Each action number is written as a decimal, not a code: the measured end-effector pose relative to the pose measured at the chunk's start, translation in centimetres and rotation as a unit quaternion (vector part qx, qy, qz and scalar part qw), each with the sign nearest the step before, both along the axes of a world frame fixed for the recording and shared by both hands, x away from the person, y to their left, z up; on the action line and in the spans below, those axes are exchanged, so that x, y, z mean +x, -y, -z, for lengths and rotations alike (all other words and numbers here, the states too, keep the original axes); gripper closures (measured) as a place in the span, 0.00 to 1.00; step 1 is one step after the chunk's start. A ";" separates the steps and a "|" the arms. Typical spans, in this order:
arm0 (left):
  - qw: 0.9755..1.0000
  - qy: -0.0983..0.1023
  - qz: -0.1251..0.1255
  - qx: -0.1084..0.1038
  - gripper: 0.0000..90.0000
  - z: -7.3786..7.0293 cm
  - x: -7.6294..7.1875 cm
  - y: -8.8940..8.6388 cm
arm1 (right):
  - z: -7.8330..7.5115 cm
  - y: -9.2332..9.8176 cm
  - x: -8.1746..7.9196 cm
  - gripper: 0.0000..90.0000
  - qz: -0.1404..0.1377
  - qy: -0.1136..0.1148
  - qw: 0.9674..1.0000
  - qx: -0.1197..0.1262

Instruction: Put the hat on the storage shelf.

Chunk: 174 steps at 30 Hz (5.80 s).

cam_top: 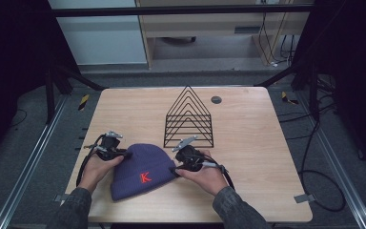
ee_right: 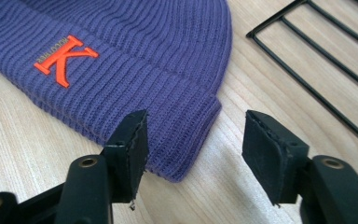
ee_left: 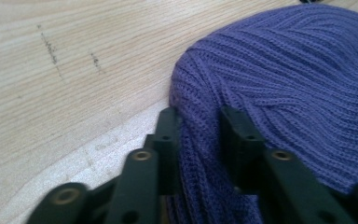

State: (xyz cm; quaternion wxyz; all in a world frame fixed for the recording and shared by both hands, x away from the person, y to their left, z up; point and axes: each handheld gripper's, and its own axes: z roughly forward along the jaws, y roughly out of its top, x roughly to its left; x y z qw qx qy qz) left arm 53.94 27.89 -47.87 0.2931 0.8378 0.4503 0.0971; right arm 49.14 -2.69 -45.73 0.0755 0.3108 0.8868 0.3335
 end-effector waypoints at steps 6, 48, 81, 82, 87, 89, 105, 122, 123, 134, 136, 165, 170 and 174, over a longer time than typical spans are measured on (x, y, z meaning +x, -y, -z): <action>1.000 0.020 0.004 0.017 0.85 -0.3 -0.5 0.4 | 0.5 -0.6 0.0 0.45 -0.001 -0.008 1.000 -0.005; 0.965 0.234 0.112 0.033 0.89 -13.1 -8.6 4.1 | -1.3 0.7 -1.0 0.37 0.011 0.017 0.999 0.035; 0.949 0.280 0.138 -0.039 0.89 -19.3 -9.1 2.9 | -4.0 -0.6 0.1 0.85 -0.050 0.051 0.995 0.071; 0.949 0.280 0.136 -0.044 0.89 -19.5 -8.9 2.9 | -4.3 -0.4 0.1 0.86 -0.051 0.053 0.995 0.073; 0.949 0.281 0.125 -0.073 0.89 -21.4 -7.5 3.3 | -7.0 1.1 -0.3 0.89 -0.049 0.076 0.993 0.078; 0.947 0.285 0.122 -0.087 0.89 -22.6 -6.6 4.0 | -8.1 1.8 -0.3 0.89 -0.047 0.084 0.992 0.077; 0.932 0.313 0.125 -0.136 0.89 -29.5 -1.1 9.7 | -16.7 8.2 3.5 0.90 0.014 0.155 0.985 0.078; 0.938 0.297 0.128 -0.123 0.89 -28.0 4.9 13.8 | -15.7 11.9 7.7 0.90 0.068 0.147 0.986 0.051; 0.938 0.297 0.129 -0.121 0.89 -28.0 5.1 14.0 | -15.6 11.9 7.8 0.90 0.068 0.146 0.986 0.052; 0.943 0.288 0.141 -0.090 0.88 -26.1 6.0 16.0 | -14.1 12.9 7.9 0.90 0.075 0.131 0.988 0.026; 0.942 0.291 0.142 -0.086 0.88 -26.0 5.9 16.2 | -13.9 13.0 7.8 0.90 0.075 0.129 0.988 0.026; 0.950 0.269 0.141 -0.067 0.88 -22.0 6.6 16.6 | -10.8 13.8 7.7 0.89 0.080 0.089 0.993 0.013; 0.953 0.260 0.139 -0.074 0.88 -21.1 6.9 16.1 | -10.2 13.5 7.7 0.89 0.076 0.086 0.993 0.008; 0.953 0.261 0.141 -0.066 0.88 -21.0 6.9 16.1 | -10.1 13.5 7.7 0.89 0.075 0.084 0.994 0.007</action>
